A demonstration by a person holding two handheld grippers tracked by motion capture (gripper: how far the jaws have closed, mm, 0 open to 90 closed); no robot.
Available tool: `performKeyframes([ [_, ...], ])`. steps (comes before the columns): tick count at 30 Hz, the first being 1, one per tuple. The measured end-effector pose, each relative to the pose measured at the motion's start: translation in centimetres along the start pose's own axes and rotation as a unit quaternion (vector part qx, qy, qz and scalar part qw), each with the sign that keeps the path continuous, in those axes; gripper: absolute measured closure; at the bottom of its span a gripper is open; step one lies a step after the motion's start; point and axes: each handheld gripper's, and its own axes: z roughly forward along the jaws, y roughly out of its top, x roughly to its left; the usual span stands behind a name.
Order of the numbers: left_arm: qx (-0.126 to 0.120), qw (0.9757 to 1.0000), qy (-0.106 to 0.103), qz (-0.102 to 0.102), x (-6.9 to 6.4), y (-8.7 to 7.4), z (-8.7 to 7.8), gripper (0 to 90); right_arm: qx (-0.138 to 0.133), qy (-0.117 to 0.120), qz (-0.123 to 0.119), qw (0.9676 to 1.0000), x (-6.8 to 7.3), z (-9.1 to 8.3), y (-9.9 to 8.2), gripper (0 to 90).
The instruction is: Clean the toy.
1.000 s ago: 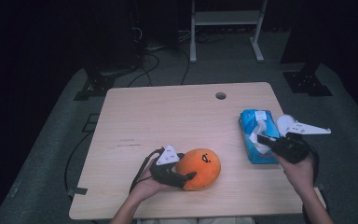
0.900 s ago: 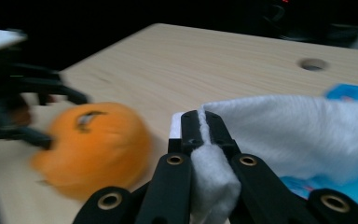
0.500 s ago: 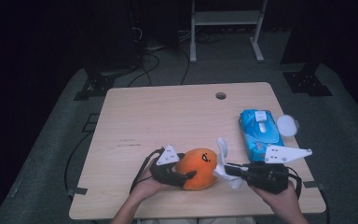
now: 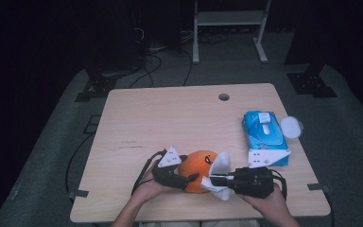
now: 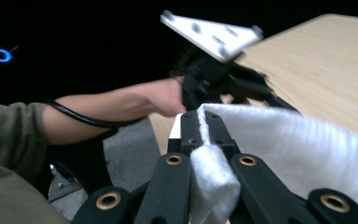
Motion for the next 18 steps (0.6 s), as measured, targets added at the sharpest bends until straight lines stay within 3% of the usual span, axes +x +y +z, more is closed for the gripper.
performKeyframes([
  [4, 0.0, 1.0, 0.001, 0.002, 0.0, 0.0, 0.0, 23.2, -0.011, 0.009, -0.014, 0.9998, 0.7, 0.0, 1.0, 87.7],
  [6, 0.001, 1.0, 0.001, 0.004, 0.0, 0.0, 0.0, 23.2, -0.01, -0.009, -0.025, 0.9996, 0.2, 0.2, 0.9, 87.5],
  [7, 0.001, 1.0, 0.001, 0.003, 0.0, 0.0, 0.0, 23.1, -0.003, -0.03, -0.035, 0.9989, -0.3, 0.3, 0.6, 87.4],
  [8, -0.001, 1.0, 0.0, 0.001, 0.0, 0.0, 0.0, 23.1, 0.011, -0.072, -0.061, 0.9955, -0.7, 0.6, 0.2, 87.3],
  [9, -0.001, 1.0, 0.0, 0.0, 0.0, 0.0, 0.0, 23.1, 0.021, -0.097, -0.069, 0.9927, -1.4, 0.9, -0.5, 87.2],
  [11, -0.002, 1.0, -0.001, 0.0, 0.0, -0.1, 0.0, 23.1, 0.03, -0.127, -0.063, 0.9895, -3.1, 1.4, -1.8, 87.0],
  [13, -0.002, 1.0, -0.002, 0.001, 0.0, 0.0, 0.0, 23.2, 0.05, -0.165, -0.08, 0.9818, -4.1, 2.2, -2.9, 85.4],
  [14, -0.001, 1.0, -0.001, 0.002, -0.1, 0.0, 0.0, 23.1, 0.056, -0.178, -0.087, 0.9787, -4.3, 2.5, -3.2, 84.1],
  [15, -0.001, 1.0, -0.001, 0.002, -0.1, 0.0, 0.1, 23.1, 0.062, -0.172, -0.088, 0.9792, -4.5, 2.9, -3.4, 81.6],
  [17, 0.001, 1.0, -0.001, 0.006, -0.1, 0.0, 0.1, 23.2, 0.069, -0.177, -0.109, 0.9758, -4.5, 3.7, -3.7, 74.0],
  [18, 0.002, 1.0, -0.001, 0.006, -0.1, 0.0, 0.1, 23.2, 0.071, -0.17, -0.117, 0.976, -4.4, 4.1, -3.7, 71.7],
])
